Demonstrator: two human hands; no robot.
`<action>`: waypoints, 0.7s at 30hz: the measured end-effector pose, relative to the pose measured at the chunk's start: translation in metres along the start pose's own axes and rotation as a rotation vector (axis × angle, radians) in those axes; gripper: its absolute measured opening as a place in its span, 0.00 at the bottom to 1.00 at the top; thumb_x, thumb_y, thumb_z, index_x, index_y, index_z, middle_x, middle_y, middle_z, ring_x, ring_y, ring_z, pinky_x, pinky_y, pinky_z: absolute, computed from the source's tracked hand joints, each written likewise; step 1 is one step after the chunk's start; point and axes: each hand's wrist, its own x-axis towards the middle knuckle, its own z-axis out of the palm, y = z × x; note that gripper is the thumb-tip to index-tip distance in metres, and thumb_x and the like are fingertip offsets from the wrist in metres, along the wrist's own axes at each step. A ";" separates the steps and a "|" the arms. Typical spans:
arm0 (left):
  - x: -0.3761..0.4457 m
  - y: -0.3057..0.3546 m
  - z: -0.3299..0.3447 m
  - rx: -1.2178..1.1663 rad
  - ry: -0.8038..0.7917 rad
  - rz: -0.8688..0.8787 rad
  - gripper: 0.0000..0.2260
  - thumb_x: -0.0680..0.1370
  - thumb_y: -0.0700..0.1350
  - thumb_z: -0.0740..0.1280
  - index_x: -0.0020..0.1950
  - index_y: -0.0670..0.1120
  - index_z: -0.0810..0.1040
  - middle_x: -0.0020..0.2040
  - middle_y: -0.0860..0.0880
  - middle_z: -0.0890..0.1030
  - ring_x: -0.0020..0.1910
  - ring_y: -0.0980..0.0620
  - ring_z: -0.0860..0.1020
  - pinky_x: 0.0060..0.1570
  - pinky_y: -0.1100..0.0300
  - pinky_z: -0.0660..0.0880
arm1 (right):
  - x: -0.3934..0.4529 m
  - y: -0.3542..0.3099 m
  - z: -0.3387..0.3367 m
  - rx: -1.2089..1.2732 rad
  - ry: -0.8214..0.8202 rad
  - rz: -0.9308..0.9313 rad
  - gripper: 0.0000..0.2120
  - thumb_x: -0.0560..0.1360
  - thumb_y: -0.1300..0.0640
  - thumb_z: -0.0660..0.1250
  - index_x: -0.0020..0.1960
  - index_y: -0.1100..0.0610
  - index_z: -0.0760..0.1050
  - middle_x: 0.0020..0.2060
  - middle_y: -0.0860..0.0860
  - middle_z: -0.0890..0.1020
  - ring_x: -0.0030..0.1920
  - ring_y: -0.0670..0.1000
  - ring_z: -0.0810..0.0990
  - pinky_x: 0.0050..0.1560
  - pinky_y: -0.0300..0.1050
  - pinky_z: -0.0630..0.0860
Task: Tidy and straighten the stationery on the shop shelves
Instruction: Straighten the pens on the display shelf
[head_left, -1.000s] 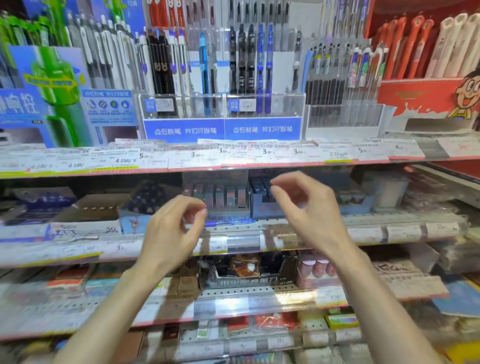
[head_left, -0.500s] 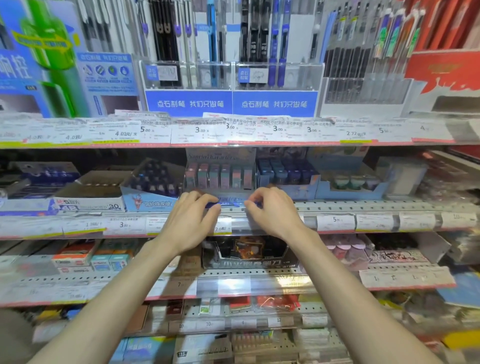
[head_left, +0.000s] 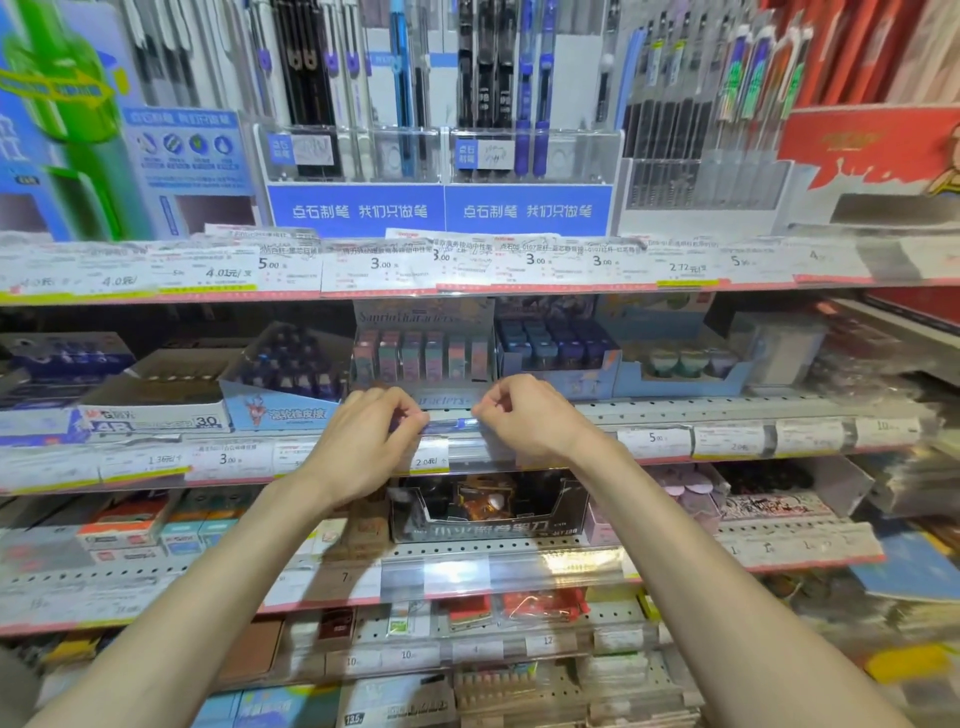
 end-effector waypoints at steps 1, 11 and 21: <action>0.001 0.000 0.000 0.001 -0.010 0.004 0.10 0.80 0.57 0.59 0.44 0.56 0.75 0.44 0.56 0.79 0.46 0.50 0.74 0.50 0.53 0.70 | 0.001 0.001 0.000 0.011 -0.020 -0.006 0.16 0.81 0.50 0.63 0.49 0.62 0.81 0.43 0.52 0.85 0.45 0.48 0.81 0.48 0.45 0.75; -0.001 -0.001 0.002 -0.004 -0.038 -0.012 0.06 0.80 0.56 0.62 0.47 0.56 0.75 0.47 0.54 0.77 0.50 0.50 0.72 0.53 0.53 0.69 | 0.003 0.007 0.006 0.119 0.024 -0.032 0.09 0.76 0.47 0.69 0.49 0.52 0.80 0.46 0.45 0.83 0.49 0.46 0.80 0.52 0.45 0.77; 0.007 0.009 -0.005 -0.103 0.116 0.064 0.08 0.80 0.60 0.62 0.51 0.59 0.77 0.45 0.58 0.81 0.46 0.53 0.77 0.48 0.52 0.74 | -0.014 0.003 -0.006 0.261 0.186 -0.003 0.13 0.78 0.46 0.67 0.56 0.54 0.79 0.45 0.49 0.83 0.41 0.46 0.80 0.41 0.42 0.76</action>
